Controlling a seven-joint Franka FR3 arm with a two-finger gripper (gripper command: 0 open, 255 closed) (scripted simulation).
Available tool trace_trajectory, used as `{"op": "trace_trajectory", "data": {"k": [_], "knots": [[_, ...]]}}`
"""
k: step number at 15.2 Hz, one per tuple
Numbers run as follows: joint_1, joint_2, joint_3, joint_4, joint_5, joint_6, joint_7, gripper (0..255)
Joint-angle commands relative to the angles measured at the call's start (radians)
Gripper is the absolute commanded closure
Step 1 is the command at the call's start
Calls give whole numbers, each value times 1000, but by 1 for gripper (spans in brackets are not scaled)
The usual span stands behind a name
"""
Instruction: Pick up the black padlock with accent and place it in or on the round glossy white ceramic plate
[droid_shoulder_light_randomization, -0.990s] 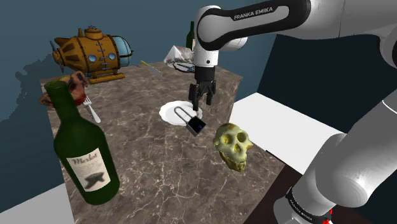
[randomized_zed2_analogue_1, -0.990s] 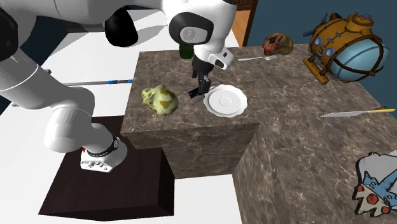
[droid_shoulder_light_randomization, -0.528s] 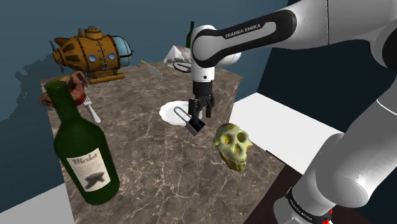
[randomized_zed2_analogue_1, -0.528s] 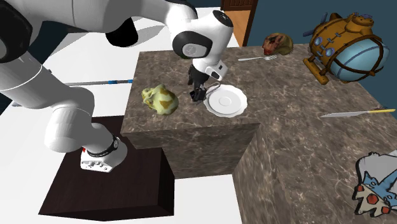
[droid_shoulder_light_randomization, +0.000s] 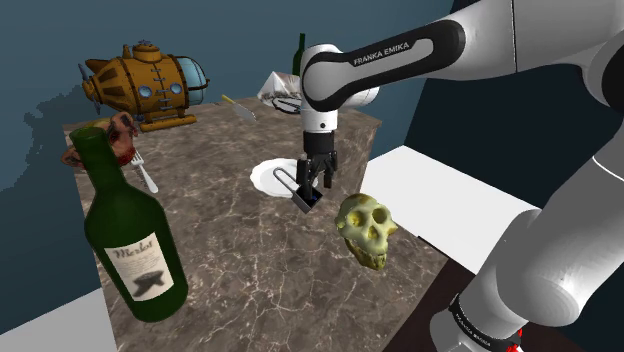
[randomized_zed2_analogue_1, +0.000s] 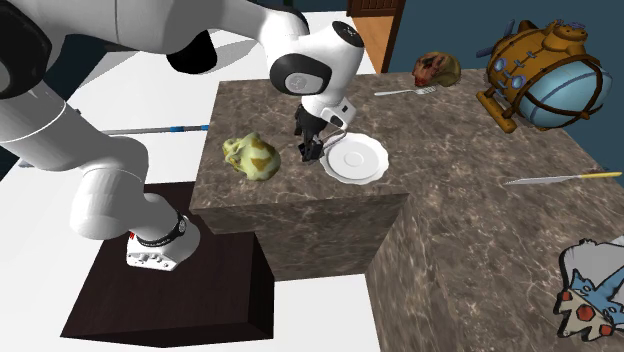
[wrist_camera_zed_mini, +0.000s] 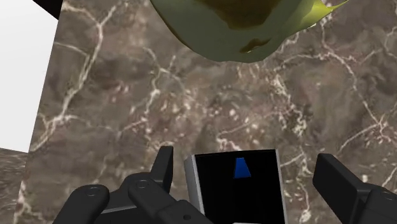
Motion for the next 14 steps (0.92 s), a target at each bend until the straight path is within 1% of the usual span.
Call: {"op": "trace_trajectory", "data": {"k": [1, 10, 11, 14], "knots": [[0, 0, 0, 0, 0, 0, 0, 255], [0, 0, 0, 0, 0, 0, 0, 255], [0, 0, 0, 0, 0, 0, 0, 0], [25, 32, 44, 53, -125, 88, 99, 0]]}}
